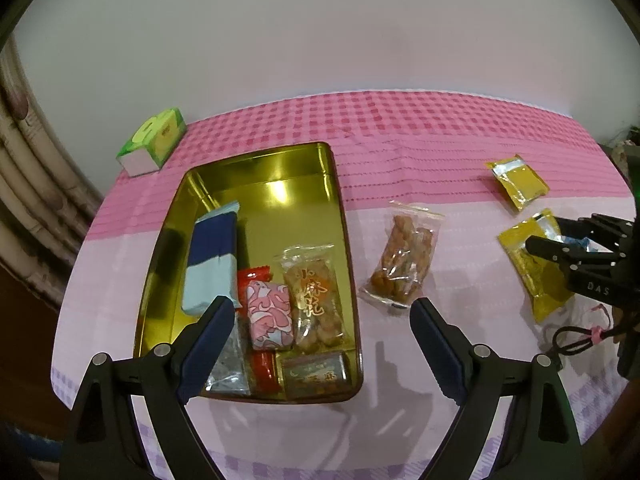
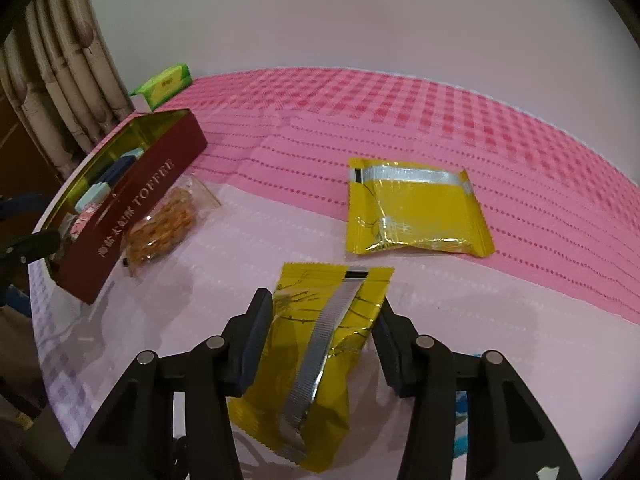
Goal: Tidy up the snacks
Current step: 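Grasp a yellow silver-striped pack from the table with the right gripper, then grasp the clear bag of brown snacks with the left gripper while the right gripper holds the yellow pack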
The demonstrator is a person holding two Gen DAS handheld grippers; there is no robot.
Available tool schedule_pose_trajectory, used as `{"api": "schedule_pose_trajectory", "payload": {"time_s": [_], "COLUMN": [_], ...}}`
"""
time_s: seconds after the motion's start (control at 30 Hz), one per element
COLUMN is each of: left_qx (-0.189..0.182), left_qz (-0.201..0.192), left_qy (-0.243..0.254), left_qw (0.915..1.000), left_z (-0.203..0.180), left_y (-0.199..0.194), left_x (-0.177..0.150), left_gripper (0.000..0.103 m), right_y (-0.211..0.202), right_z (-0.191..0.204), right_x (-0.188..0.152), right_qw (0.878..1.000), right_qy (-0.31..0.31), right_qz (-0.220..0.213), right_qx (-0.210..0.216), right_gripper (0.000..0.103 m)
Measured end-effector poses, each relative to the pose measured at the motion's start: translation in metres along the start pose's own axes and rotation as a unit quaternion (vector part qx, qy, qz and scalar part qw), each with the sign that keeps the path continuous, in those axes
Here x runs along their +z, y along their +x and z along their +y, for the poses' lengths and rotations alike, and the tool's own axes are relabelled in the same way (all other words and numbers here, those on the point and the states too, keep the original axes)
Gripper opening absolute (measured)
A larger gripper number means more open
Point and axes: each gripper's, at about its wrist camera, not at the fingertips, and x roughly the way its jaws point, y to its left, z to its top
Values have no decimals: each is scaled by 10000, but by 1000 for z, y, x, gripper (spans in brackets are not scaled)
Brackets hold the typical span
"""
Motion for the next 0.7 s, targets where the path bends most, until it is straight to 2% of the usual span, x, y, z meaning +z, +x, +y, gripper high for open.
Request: {"api": "schedule_pose_trajectory", "payload": {"time_s": [0.07,0.13,0.27,0.4,0.57,0.7], "left_qx": [6,-14,-74,-63,-63,-216], "left_qz": [-20,-30,-11,16,19,22], "left_qy": [35,33,4,43,83,60], "left_qw": [10000,10000,10000,10000,9999,9997], "left_z": [-2,-4,-7,-10,-12,-15], "left_y": [-1,-1,1,2,5,8], "left_x": [0,0,0,-2,-2,2], "left_gripper": [89,89,89,89,89,89], "right_y": [-8,-15,-21,-12,-2,7], "right_z": [2,4,9,15,22,27], "right_x": [-1,-4,-12,-18,-19,-18], "right_qw": [10000,10000,9998,10000,9995,9991], "right_qy": [-43,28,110,5,-223,-326], "right_qz": [-87,-73,2,72,121,117], "right_qx": [-9,9,143,-45,-168,-243], "right_gripper": [49,56,59,65,68,68]}}
